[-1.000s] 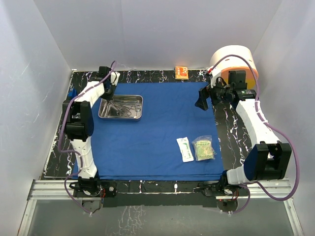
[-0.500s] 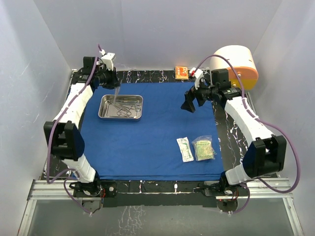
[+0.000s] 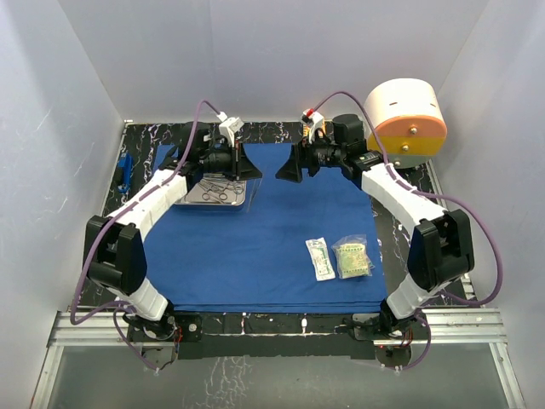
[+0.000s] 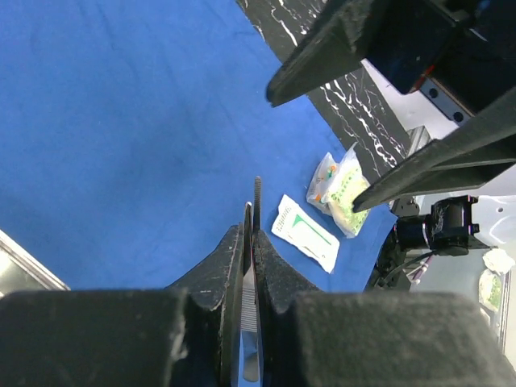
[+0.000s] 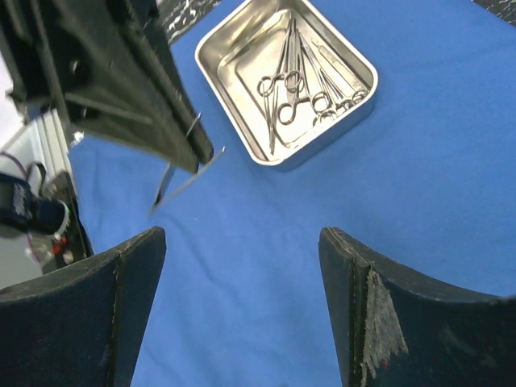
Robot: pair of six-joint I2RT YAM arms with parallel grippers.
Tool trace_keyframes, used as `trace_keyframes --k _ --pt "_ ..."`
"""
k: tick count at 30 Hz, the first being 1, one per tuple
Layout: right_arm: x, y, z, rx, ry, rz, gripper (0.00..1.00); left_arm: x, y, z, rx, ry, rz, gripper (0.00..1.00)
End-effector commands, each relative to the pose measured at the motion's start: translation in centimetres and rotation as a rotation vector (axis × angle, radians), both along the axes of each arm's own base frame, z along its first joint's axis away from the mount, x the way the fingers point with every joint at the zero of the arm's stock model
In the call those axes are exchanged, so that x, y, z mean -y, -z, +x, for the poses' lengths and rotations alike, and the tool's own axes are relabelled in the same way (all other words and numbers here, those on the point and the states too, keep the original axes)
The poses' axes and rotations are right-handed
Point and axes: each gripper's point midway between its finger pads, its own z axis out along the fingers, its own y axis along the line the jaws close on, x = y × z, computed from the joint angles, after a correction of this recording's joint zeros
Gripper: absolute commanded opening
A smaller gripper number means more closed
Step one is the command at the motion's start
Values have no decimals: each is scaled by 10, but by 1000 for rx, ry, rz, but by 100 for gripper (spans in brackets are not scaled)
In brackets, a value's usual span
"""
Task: Open and lay out the surgical kit
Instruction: Pick up the medical item from the container, then place the medical item in the surgical kit.
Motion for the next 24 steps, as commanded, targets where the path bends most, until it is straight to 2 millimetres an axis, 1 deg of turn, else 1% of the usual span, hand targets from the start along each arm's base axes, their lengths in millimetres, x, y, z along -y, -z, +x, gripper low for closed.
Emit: trace_keyframes --k 1,3,5,11,18,22,24 --pt "-13 -36 26 -7 118 120 71 10 -6 -1 29 11 -24 0" --pt "-15 -33 29 -45 135 135 65 14 -5 -2 33 14 -23 0" --pt "-19 -33 28 -69 126 154 61 15 -2 -2 33 13 -12 0" --pt "-27 -35 28 -95 112 186 46 19 6 -2 48 21 25 0" --pt "-32 -27 35 -146 136 185 40 24 11 -3 54 36 40 0" --pt "-37 -21 36 -156 141 166 39 26 14 -4 56 42 47 0" --pt "-39 -22 35 -157 138 164 37 26 14 -4 55 44 48 0"
